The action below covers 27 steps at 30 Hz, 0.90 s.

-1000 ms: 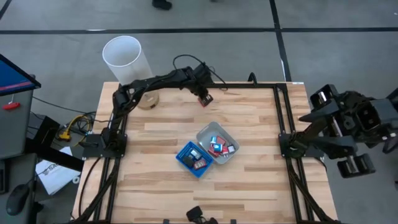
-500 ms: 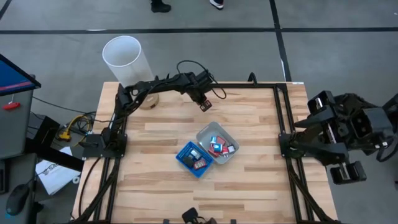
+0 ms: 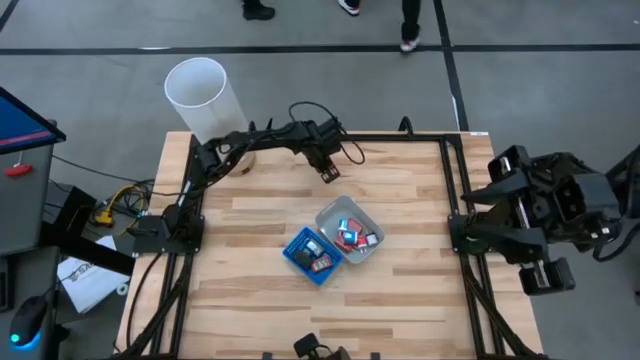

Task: Pick & Place Office items
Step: Put the red digital timer into the blue bin

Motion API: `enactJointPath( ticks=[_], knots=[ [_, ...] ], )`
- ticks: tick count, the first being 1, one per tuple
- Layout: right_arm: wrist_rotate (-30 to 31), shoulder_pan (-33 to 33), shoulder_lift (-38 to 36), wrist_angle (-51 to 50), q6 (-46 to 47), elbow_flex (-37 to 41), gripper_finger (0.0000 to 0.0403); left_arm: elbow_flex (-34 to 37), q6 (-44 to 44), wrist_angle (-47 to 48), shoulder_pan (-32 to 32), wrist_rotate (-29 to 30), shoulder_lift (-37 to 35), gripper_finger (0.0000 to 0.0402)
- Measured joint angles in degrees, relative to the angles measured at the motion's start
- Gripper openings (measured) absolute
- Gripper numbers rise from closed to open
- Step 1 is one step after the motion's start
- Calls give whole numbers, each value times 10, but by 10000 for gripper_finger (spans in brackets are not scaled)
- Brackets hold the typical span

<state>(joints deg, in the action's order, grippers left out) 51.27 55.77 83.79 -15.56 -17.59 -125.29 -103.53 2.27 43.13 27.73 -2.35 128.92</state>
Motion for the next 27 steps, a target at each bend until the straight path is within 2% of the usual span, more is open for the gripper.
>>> enactJointPath(
  ticks=[13, 16, 18, 21, 24, 27],
  knots=[
    [3, -6, 5, 15, -8, 0, 185, 1, 13, 11, 3, -43, 3, 0],
    [24, -12, 7, 1, -3, 0, 185, 3, 29, 56, -4, -88, -12, 0],
    [44, -12, 8, -20, 4, 0, 185, 3, 28, 75, -25, -111, -46, 0],
    [124, -13, 10, -70, 26, 0, 185, 6, 16, 62, -86, -115, -125, 0],
    [236, -11, 10, -146, 79, 0, 185, 31, 44, 21, -165, -49, -208, 0],
    [344, -3, 9, -285, 190, 0, 185, 75, 112, -15, -249, 87, -295, 0]
  ],
)
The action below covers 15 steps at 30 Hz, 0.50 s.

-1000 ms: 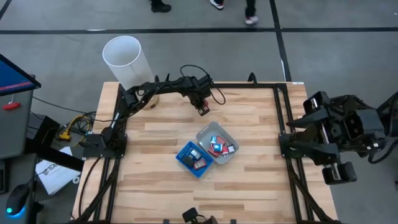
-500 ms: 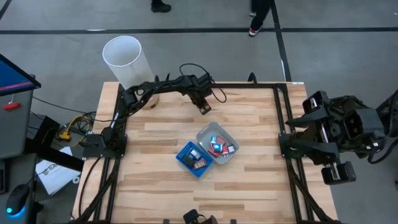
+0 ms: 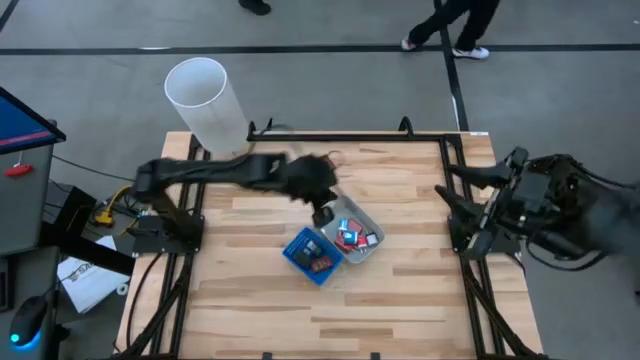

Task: Pick & Place Office items
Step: Put the red digital timer into the blue bin

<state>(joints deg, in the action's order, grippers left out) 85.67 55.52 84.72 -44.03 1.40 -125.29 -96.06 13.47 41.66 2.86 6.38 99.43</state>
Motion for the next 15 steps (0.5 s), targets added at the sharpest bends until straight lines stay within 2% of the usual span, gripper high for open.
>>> enactJointPath(
  ticks=[2, 3, 5, 7, 9, 15],
  knots=[
    [11, -5, 0, -141, 133, 0, 184, 37, 57, -11, -46, 89, -56, 0],
    [-4, -14, 0, -220, 214, 0, 183, 56, 91, -12, -66, 124, -81, 0],
    [-74, -50, -2, -358, 367, 0, 179, 97, 152, -11, -96, 178, -132, 0],
    [-167, -113, -3, -434, 437, 1, 174, 134, 205, -11, -123, 218, -179, 0],
    [-250, -187, -2, -462, 441, 1, 170, 166, 241, -13, -148, 261, -220, 0],
    [-425, -394, -7, -411, 318, 64, 167, 219, 287, -17, -202, 365, -279, 0]
  ],
)
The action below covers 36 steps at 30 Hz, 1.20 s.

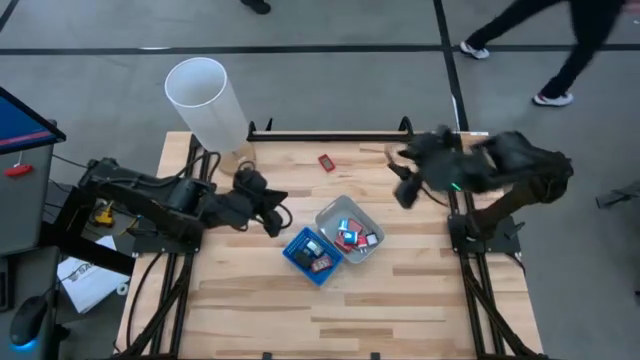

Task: Pick & Place Office items
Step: Put the red digital timer into the blue bin

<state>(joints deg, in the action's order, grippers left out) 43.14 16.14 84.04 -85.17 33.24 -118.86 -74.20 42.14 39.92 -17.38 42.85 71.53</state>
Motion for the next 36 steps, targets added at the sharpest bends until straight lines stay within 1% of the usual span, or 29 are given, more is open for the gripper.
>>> enactJointPath(
  ticks=[3, 6, 9, 11, 12, 15, 17, 20, 22, 25, 28, 30, 31, 33, 36],
  knots=[
    [-126, -87, -19, 105, -69, 92, 166, 10, 1, 2, -22, 30, -9, 0],
    [-282, -160, -43, 285, -136, 223, 166, 11, -19, 7, -42, 40, -10, 0],
    [-424, -236, -48, 435, -164, 350, 166, 11, -28, 12, -51, 43, -10, 0],
    [-482, -284, -42, 505, -169, 421, 166, 11, -27, 12, -56, 43, -10, 0],
    [-493, -305, -36, 540, -172, 450, 166, 11, -26, 12, -58, 43, -10, 0],
    [-493, -365, -15, 592, -180, 515, 166, 11, -18, 12, -66, 48, -11, 0],
    [-493, -400, 7, 640, -171, 540, 166, 11, -10, 12, -68, 50, -11, 0],
    [-508, -440, 58, 690, -144, 544, 169, 11, 4, 15, -70, 51, -11, 0],
    [-526, -451, 100, 724, -130, 534, 178, 11, 7, 15, -70, 52, -11, 0],
    [-538, -451, 167, 738, -117, 492, 204, 11, 21, 15, -70, 52, -11, 0],
    [-547, -451, 231, 723, -71, 447, 233, 11, 36, 16, -70, 52, -11, 0],
    [-546, -458, 272, 687, -52, 405, 240, 11, 45, 16, -70, 52, -11, 0],
    [-543, -463, 287, 661, -51, 385, 236, 11, 49, 15, -70, 52, -11, 0],
    [-535, -474, 313, 615, -58, 350, 214, 11, 53, 12, -70, 52, -11, 1],
    [-534, -485, 330, 589, -77, 316, 148, 11, 53, 5, -70, 52, -11, 1]
  ],
)
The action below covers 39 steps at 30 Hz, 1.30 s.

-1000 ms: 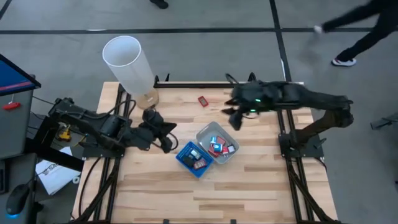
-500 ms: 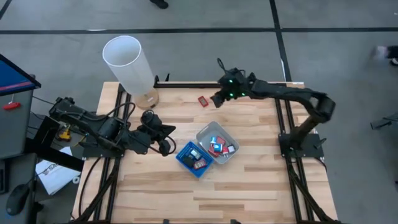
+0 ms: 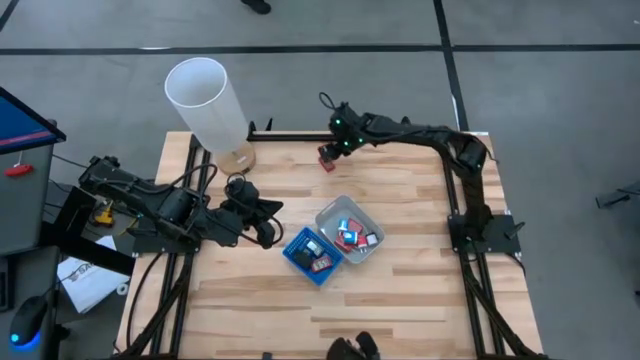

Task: Pick & Place Office items
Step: Put the red digital timer into the blue bin

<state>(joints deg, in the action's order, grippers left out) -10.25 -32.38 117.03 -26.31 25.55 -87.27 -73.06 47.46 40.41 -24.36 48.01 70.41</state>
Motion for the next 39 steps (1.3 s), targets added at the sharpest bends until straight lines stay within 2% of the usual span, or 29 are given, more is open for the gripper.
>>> enactJointPath(
  ticks=[4, 6, 23, 29, 39],
  knots=[
    [-18, -8, 4, -7, -14, -20, 42, 0, 0, 0, 0, 0, 0, 1],
    [-17, -6, 3, -9, -25, -20, 12, 0, -1, 1, 0, 0, 0, 1],
    [5, 20, 20, -79, -8, -19, 0, 0, -6, -10, 0, 3, 0, 1],
    [-4, 24, 55, -75, -2, -21, 0, 0, -7, -29, 0, 5, 0, 1],
    [-3, 22, 51, -46, -5, -21, 0, 0, -5, -42, 0, 4, 0, 1]
  ],
)
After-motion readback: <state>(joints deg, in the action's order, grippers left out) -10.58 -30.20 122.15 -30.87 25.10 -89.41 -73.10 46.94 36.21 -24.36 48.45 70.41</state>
